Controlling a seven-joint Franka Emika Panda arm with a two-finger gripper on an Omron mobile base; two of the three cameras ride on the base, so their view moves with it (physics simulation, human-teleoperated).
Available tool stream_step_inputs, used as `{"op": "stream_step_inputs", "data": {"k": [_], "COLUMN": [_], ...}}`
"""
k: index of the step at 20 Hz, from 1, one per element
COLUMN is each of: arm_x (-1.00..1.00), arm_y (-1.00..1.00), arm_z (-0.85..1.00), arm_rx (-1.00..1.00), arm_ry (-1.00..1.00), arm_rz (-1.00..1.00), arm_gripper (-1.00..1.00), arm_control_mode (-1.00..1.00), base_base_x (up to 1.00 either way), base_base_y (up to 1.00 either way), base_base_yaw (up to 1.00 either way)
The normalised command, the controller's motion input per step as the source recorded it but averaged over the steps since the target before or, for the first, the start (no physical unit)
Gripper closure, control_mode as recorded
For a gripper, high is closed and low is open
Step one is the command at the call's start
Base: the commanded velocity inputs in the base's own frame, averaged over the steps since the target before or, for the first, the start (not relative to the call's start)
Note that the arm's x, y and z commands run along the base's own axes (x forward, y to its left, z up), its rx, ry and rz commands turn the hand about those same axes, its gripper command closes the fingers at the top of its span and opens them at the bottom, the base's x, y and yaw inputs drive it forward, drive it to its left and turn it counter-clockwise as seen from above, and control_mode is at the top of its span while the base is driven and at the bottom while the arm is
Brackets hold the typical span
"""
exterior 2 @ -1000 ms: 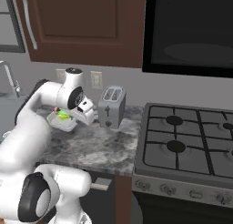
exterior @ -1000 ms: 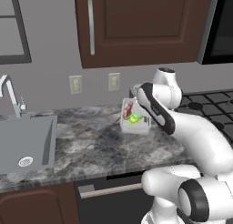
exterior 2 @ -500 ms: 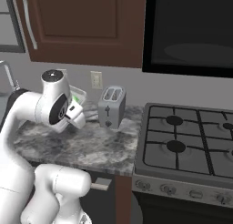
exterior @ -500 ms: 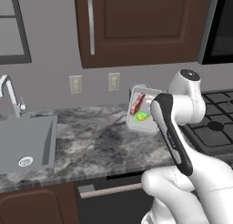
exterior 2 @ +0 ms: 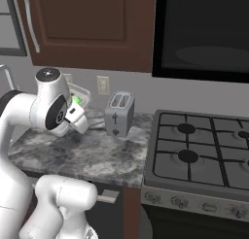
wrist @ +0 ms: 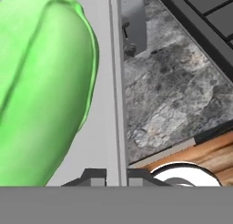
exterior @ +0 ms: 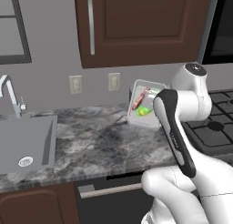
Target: Place the tupperware on the top shelf of the fridge. Make space for the tupperware among the existing items by rearranging them on the shelves if needed. Close the fridge door when finished.
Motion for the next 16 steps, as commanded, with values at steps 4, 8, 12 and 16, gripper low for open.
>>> {"op": "stream_step_inputs", "data": {"k": [4,8,12,16], "arm_x": [0.0,0.0,0.0,0.0], "arm_y": [0.0,0.0,0.0,0.0], "arm_z": [0.0,0.0,0.0,0.0], "arm_rx": [0.0,0.0,0.0,0.0], "arm_ry": [0.0,0.0,0.0,0.0], "arm_rz": [0.0,0.0,0.0,0.0], "arm_gripper": [1.0,1.0,1.0,1.0], "arm_control_mode": [1.0,1.0,1.0,1.0], "base_base_x": [-0.62,-1.0,-1.0,-0.96], "base_base_y": [0.0,0.01,0.0,-0.09], "base_base_yaw": [-0.02,-0.04,-0.2,-0.57]}}
